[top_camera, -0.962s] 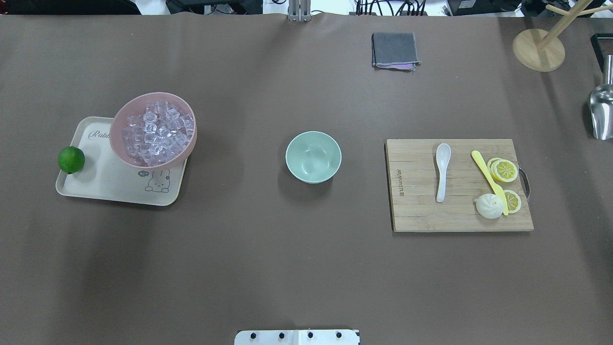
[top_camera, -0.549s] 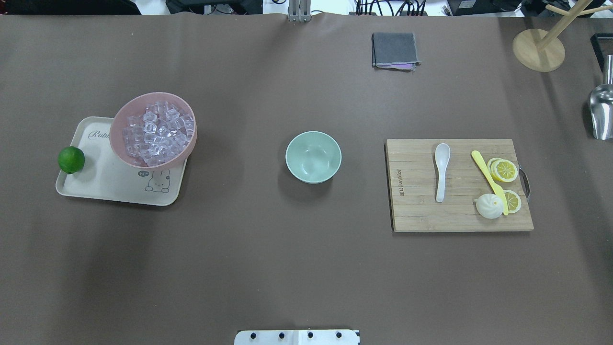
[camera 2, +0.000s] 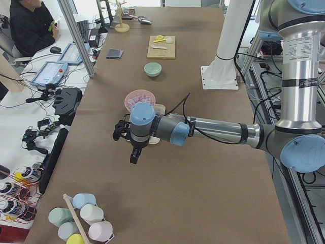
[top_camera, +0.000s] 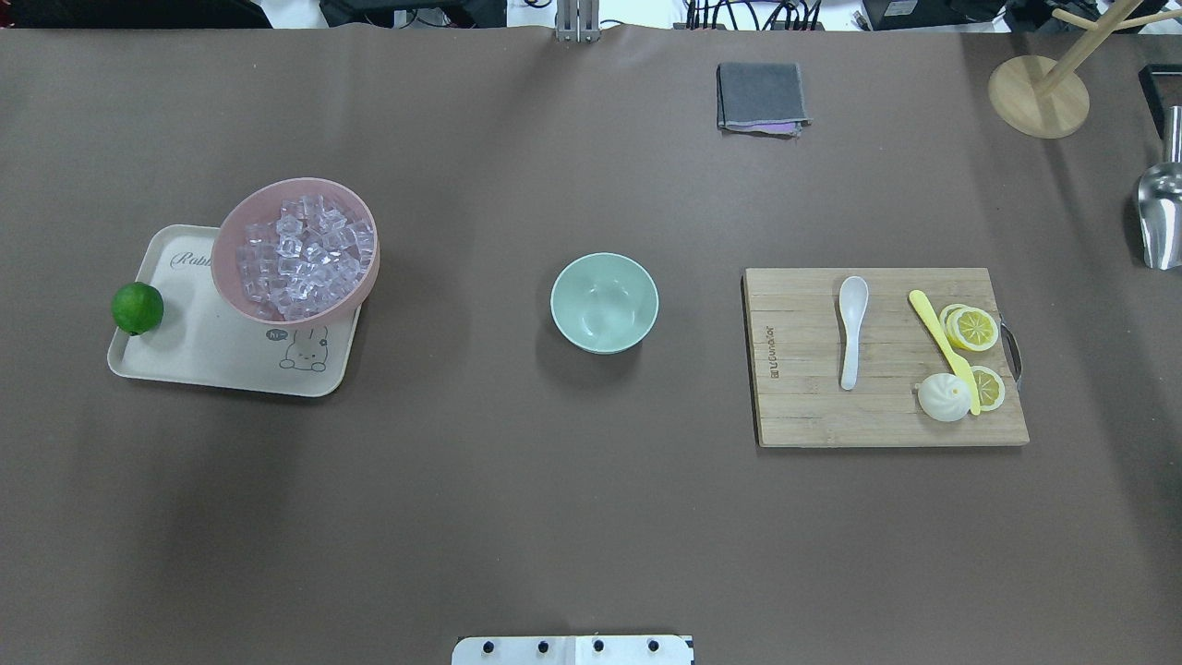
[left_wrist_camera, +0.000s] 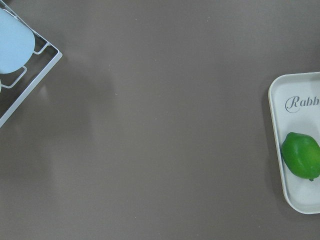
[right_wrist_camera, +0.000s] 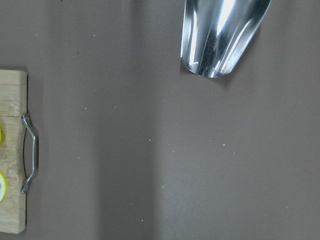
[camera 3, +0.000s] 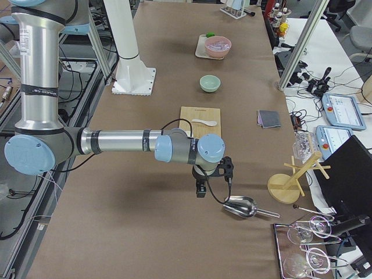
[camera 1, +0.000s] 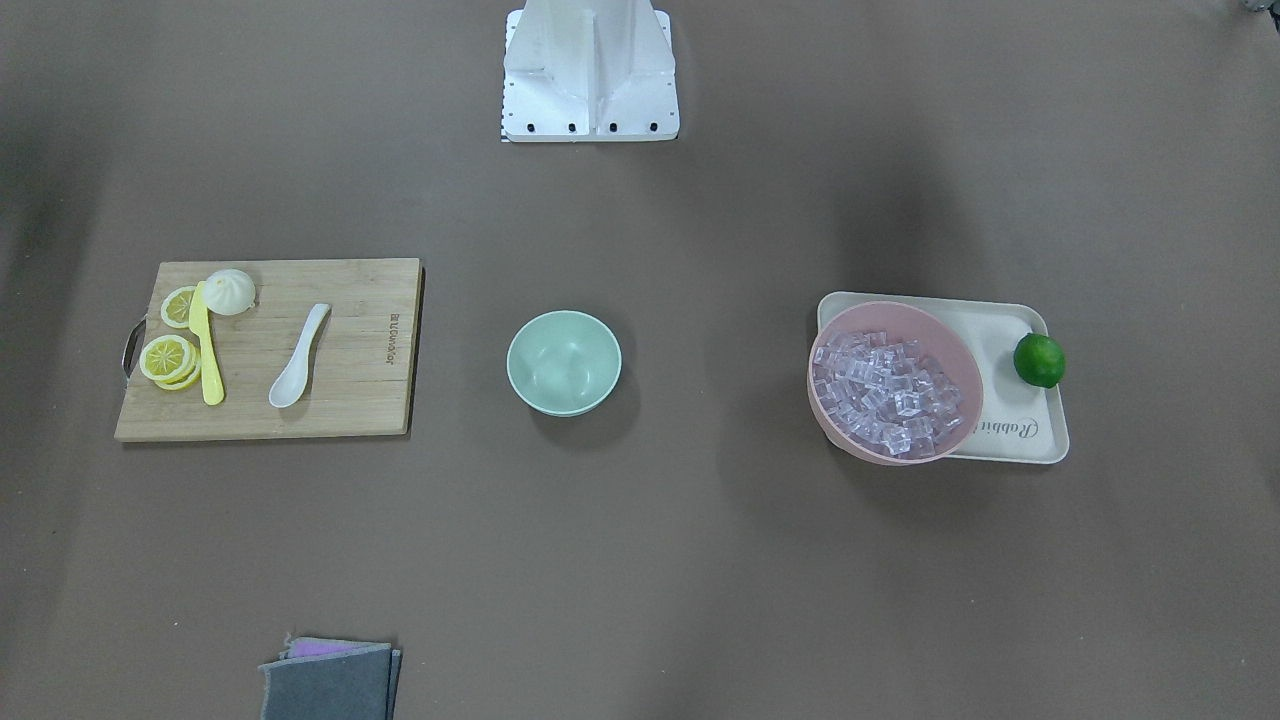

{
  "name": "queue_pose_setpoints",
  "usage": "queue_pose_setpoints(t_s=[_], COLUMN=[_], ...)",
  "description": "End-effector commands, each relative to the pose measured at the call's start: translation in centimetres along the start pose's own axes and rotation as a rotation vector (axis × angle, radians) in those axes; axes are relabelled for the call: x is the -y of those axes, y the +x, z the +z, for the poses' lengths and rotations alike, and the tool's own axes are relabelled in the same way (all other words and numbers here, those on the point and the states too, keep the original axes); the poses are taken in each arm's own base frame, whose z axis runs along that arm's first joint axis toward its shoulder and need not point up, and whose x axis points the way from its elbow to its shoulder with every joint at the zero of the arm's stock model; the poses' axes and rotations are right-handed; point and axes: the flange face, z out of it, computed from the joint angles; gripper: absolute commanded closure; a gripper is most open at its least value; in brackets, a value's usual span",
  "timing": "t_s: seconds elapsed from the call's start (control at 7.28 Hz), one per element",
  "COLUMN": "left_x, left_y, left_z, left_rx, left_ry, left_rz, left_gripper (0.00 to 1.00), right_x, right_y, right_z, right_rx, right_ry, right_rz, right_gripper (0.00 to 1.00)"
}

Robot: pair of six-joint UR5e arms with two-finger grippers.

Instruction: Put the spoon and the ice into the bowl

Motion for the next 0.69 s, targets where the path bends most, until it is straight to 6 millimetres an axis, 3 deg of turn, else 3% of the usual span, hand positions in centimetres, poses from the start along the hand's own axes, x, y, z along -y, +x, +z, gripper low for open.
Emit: queue_pose_setpoints(t_s=[0.0, 0.14, 0.55], left_x=[0.9, 4.7, 6.1], left_y=[0.8, 3.4, 7.9], left_z=[-0.7, -2.8, -0.9], left_rx=[-0.004, -0.016, -0.067], left_ry=[0.018, 0.098, 0.112], left_rz=[-0.038, -0.033, -0.076], left_gripper=[0.02, 0.02, 0.02], right_x=[0.0, 0.0, 0.6], right_y=[0.0, 0.0, -0.6], right_z=[0.0, 0.0, -0.5], right_rx=[0.001, 0.001, 0.003], right_ry=[-0.002, -0.002, 0.011], right_rz=[0.002, 0.002, -0.010], right_gripper=[0.00, 0.00, 0.00])
